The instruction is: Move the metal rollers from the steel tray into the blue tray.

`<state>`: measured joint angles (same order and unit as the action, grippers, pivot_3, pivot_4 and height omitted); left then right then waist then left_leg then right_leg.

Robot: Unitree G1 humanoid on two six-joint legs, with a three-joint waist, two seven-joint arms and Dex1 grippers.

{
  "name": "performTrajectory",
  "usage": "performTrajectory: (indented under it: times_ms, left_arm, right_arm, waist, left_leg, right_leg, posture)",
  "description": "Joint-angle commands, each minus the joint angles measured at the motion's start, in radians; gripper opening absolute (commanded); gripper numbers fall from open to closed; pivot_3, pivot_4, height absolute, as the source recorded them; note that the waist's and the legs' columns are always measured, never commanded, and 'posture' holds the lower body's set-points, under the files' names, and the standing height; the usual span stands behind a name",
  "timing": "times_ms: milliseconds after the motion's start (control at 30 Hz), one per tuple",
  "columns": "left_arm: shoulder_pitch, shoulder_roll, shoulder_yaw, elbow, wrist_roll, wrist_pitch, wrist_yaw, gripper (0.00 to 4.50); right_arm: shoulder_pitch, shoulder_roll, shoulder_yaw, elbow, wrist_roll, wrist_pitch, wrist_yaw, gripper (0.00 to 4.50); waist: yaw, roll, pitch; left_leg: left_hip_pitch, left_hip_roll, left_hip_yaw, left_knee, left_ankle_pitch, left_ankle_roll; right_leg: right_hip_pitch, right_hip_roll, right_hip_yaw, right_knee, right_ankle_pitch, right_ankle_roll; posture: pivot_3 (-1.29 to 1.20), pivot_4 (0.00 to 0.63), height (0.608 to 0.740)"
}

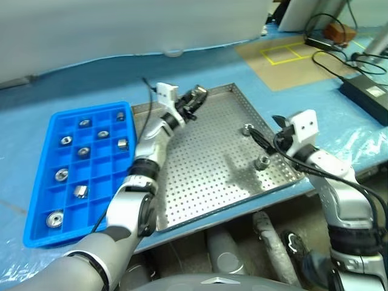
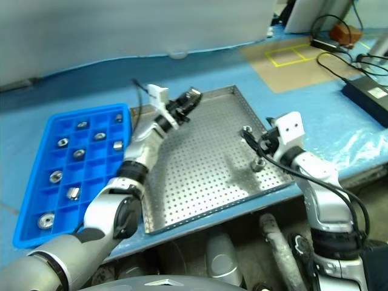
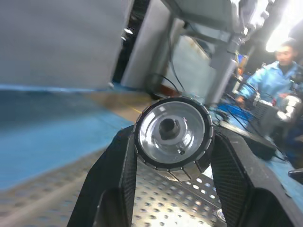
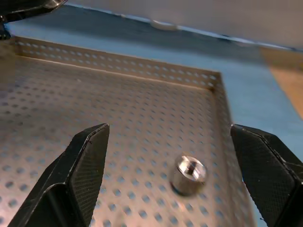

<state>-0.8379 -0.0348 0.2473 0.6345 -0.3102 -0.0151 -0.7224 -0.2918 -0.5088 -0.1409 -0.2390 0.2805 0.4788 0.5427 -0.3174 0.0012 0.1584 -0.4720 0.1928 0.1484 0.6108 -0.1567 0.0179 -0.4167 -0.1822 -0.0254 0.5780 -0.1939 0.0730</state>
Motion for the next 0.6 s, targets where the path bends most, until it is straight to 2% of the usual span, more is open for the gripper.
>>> performTrajectory:
  times_ms: [33,200,400,467,600]
  left_arm:
    - [0.101,0.027,-0.044,-0.328,-0.078,0.140,0.024,1.86]
    - [0.287,0.125,-0.071,-0.642,-0.090,0.285,0.100,1.86]
    - [0.446,0.254,-0.089,-0.793,-0.048,0.346,0.163,1.86]
    - [0.474,0.285,-0.096,-0.804,-0.038,0.356,0.171,1.86]
    - [0.493,0.336,-0.138,-0.777,-0.017,0.354,0.144,1.86]
  right_arm:
    - [-0.092,0.019,0.049,0.067,0.043,-0.065,0.100,4.30]
    - [-0.184,0.030,0.137,0.169,0.083,-0.073,0.270,4.30]
    - [-0.298,0.074,0.209,0.347,0.047,-0.156,0.365,4.30]
    - [-0.326,0.088,0.219,0.390,0.038,-0.182,0.380,4.30]
    - [-0.361,0.115,0.232,0.448,0.019,-0.225,0.384,4.30]
  waist:
    - [0.054,0.000,0.000]
    - [0.227,0.001,0.000]
    - [0.388,0.002,0.001]
    - [0.418,0.002,0.001]
    - [0.430,0.002,0.001]
  left_leg:
    - [0.000,0.001,0.000,0.001,0.000,0.000]
    - [0.005,0.010,0.001,0.002,0.002,-0.001]
    - [0.016,0.016,0.002,-0.012,0.013,-0.021]
    - [0.018,0.018,0.002,-0.017,0.015,-0.027]
    - [0.023,0.020,0.002,-0.023,0.020,-0.035]
  right_leg:
    - [0.000,0.000,0.000,0.003,-0.001,-0.002]
    - [0.000,0.006,0.000,0.012,-0.004,-0.010]
    - [0.001,0.017,0.002,0.013,-0.002,-0.022]
    - [0.001,0.020,0.002,0.014,-0.001,-0.023]
    - [0.000,0.022,0.002,0.015,0.000,-0.025]
  posture:
    - [-0.20,0.150,0.740]
    - [-0.01,0.150,0.740]
    - [0.11,0.150,0.740]
    - [0.12,0.150,0.740]
    - [0.12,0.150,0.740]
